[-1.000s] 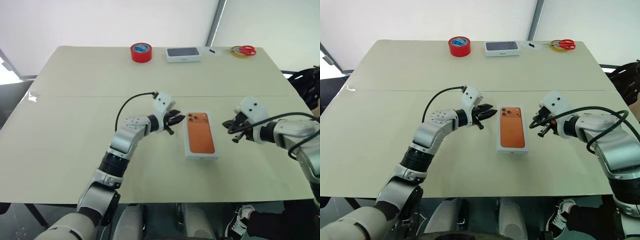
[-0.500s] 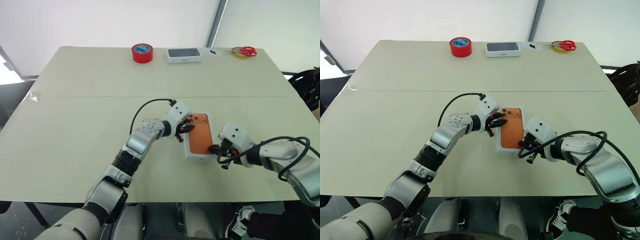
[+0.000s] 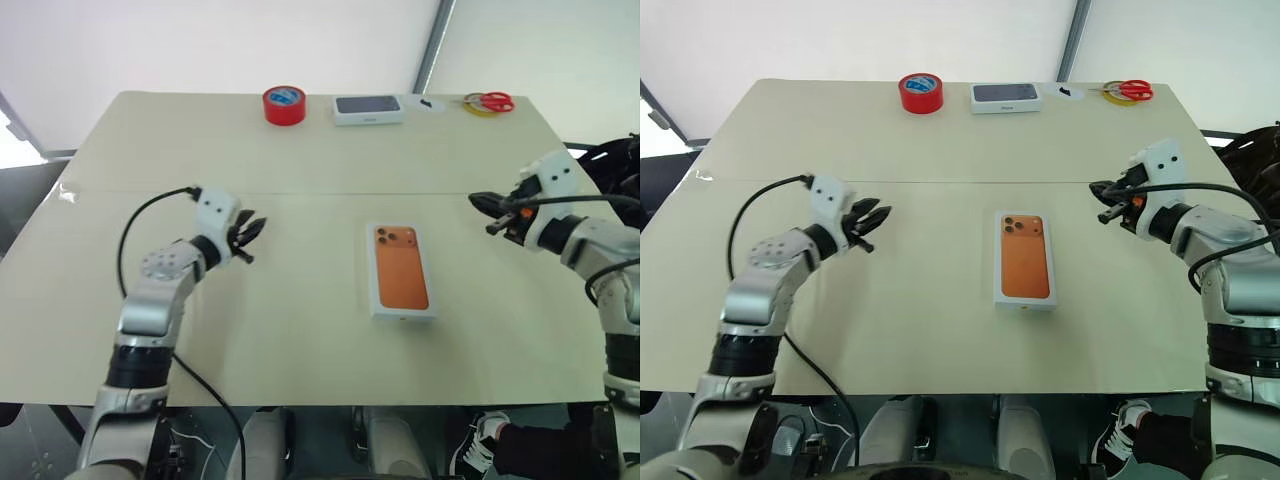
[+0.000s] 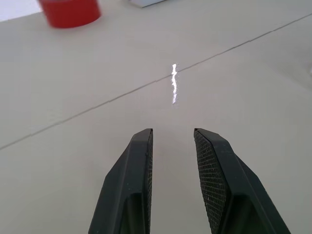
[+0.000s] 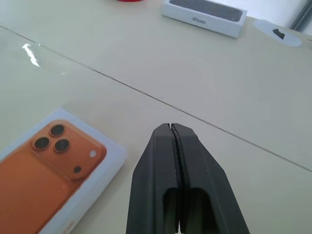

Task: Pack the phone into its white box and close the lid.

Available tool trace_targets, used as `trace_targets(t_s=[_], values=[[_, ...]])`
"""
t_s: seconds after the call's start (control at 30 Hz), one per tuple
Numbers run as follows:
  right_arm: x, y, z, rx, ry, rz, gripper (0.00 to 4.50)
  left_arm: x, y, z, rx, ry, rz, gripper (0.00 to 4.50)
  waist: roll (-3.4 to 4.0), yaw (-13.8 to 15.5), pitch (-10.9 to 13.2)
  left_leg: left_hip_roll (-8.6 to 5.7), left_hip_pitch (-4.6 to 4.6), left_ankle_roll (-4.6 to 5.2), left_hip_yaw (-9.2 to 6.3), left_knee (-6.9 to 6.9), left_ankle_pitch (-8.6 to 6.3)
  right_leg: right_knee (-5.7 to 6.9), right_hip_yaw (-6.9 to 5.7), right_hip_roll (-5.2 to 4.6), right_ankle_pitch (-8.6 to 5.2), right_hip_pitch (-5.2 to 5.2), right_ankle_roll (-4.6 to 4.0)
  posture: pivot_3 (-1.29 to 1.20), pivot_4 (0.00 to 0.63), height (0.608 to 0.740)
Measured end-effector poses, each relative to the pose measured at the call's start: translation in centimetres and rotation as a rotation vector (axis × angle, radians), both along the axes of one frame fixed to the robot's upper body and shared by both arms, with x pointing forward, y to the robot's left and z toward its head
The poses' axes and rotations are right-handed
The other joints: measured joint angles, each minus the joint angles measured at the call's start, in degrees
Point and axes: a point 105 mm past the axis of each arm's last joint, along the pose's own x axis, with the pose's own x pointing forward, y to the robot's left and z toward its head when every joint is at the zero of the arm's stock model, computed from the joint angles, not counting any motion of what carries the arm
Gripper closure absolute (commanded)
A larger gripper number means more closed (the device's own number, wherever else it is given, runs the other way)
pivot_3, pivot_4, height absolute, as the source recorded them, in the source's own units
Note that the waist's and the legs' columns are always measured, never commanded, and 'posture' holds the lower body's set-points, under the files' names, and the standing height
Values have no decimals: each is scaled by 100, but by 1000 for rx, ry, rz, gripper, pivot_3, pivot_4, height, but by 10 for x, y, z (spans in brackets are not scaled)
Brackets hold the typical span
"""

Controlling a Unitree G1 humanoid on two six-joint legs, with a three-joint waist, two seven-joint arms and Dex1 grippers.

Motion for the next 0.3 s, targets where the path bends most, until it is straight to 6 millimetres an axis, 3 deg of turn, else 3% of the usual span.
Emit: trace_targets(t_s=[0.13,0.3], values=[[-1,8,-19,12,64,77,4472,-16,21,-3,8,-7,67,3116,0,-36,0,-1,5,0,6,1,0,0,4,-3,0,1,-1,0,150,736],[1,14,-33,35,117,129,4472,-22,31,-4,-9,-11,126,3116,1,-26,0,1,7,-1,3,1,1,5,2,2,0,1,0,0,150,736]])
